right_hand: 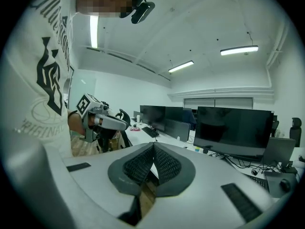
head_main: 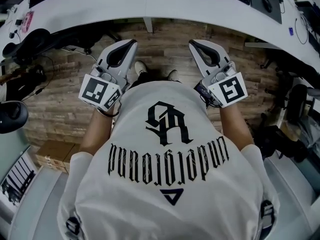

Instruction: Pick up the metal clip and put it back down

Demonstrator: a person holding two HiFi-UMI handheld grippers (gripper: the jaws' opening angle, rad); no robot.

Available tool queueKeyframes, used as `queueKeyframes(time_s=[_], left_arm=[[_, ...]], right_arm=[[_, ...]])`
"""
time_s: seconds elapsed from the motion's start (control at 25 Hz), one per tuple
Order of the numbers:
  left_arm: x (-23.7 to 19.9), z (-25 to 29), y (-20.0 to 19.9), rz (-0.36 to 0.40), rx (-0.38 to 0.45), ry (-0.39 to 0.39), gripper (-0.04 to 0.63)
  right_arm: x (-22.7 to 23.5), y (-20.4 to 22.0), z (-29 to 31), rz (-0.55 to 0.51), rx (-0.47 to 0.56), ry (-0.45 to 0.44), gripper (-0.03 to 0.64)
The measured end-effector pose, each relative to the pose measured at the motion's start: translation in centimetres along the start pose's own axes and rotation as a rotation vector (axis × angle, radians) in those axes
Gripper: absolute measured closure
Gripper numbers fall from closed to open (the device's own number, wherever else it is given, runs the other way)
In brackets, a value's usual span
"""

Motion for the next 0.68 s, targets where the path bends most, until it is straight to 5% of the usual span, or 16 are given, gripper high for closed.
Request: queueKeyframes(time_s=[0.68], left_arm=[[11.7, 3.3, 0.6, 0.004, 0.011, -0.094, 0.583]], right_arm=[[2.3, 3.8, -11.5, -0.007, 0.047, -0.079, 0.603]])
Point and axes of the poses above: the fingertips, and each gripper's own axes: z forward along the fingers, x to its right, y out of its underside, the point moved 5 cm from there along -z, backward along the fingers, and after that the axes turned 1 degree about -x, right-handed, at the moved point
